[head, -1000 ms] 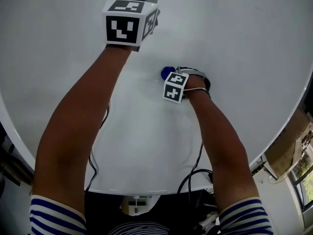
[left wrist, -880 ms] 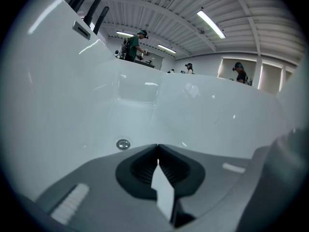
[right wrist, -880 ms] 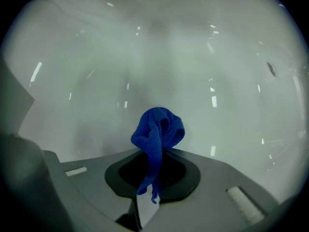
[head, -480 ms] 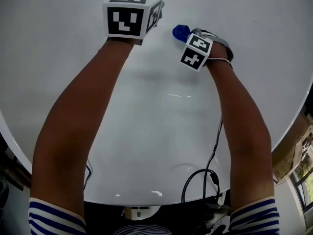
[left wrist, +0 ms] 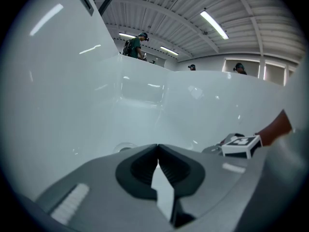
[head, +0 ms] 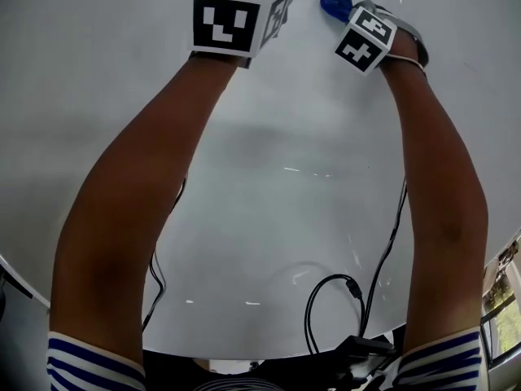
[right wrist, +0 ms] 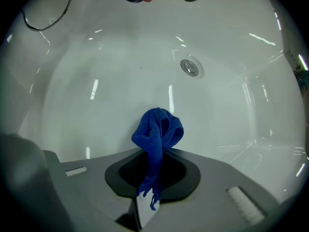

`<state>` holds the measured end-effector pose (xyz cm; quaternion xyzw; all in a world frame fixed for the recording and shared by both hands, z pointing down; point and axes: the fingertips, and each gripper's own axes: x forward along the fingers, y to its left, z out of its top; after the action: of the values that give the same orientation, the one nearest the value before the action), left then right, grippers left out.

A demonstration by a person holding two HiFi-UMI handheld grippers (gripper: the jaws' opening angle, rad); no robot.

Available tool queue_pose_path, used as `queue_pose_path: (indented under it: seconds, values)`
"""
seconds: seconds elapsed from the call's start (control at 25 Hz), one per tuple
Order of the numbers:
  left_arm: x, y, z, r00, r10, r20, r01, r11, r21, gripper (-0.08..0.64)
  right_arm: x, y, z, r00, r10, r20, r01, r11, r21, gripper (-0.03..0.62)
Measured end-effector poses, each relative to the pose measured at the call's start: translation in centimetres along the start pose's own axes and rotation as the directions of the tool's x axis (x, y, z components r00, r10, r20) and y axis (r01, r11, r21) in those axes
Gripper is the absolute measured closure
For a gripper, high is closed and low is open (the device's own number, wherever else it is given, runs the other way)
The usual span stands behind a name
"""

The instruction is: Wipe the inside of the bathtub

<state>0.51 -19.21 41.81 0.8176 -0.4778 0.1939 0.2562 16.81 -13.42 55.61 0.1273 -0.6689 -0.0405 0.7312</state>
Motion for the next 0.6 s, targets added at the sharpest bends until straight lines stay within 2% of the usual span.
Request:
queue_pose_path:
  seconds: [0.12, 0.28, 0.6]
  values:
    - [-0.2, 0.2, -0.4, 1.000, 0.004, 0.008, -0.004, 1.000, -0.002, 0.557, 0.4, -0.8, 0.7, 1.000, -0.012, -0.003, 0.012, 1.000, -0.014, 0.538]
    - [-0.5, 0.2, -1.2, 1.000, 0.003, -0.001, -0.003, 1.000, -0.003, 0.557, 0.2, -0.4, 1.1, 1.000, 0.013, -0.010, -0.013, 0.999, -0.033, 0.540]
    - [-0.5, -0.9, -2.2, 1.000, -0.005, -0.020, 0.005, 1.000, -0.018, 0.557, 0.8, 6.8, 0.6, 0.996, 0.081, -0.043, -0.084, 0.994, -0.067, 0.540]
